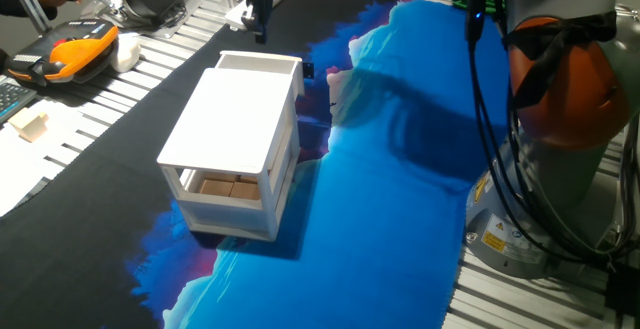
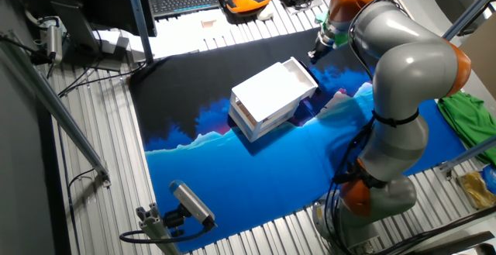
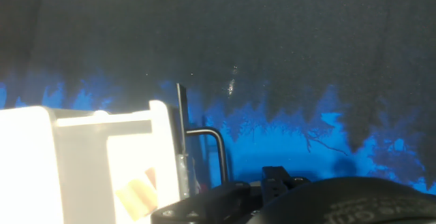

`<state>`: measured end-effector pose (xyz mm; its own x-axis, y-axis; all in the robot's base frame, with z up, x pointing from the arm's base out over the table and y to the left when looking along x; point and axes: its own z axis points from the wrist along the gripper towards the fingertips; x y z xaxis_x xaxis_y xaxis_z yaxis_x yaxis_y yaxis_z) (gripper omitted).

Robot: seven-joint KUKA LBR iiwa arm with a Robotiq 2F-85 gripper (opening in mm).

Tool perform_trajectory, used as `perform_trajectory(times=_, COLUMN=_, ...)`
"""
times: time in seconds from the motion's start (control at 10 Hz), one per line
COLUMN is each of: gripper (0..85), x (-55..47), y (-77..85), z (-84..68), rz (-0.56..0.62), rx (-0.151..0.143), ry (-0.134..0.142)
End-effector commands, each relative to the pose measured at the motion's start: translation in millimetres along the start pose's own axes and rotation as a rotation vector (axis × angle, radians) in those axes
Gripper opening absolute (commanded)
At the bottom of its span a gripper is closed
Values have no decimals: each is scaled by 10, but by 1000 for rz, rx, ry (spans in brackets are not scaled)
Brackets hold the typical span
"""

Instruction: Grasp the handle and close the drawer

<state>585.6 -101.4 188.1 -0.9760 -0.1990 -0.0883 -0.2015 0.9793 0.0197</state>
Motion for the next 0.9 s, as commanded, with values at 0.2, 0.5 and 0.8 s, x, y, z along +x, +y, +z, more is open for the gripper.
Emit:
perform_trajectory(times=0.2, gripper=0, x=-6, y=22, z=-4, rz=2, rx=-13, ry=-21)
perform_trajectory(times=0.5, gripper=0, x=-7, y=24, z=-24, rz=-21, rx=-19, ry=-32)
perform_trajectory(times=0.8, gripper=0, x=4, y=3, z=-6, rz=-22, rx=51, ry=68)
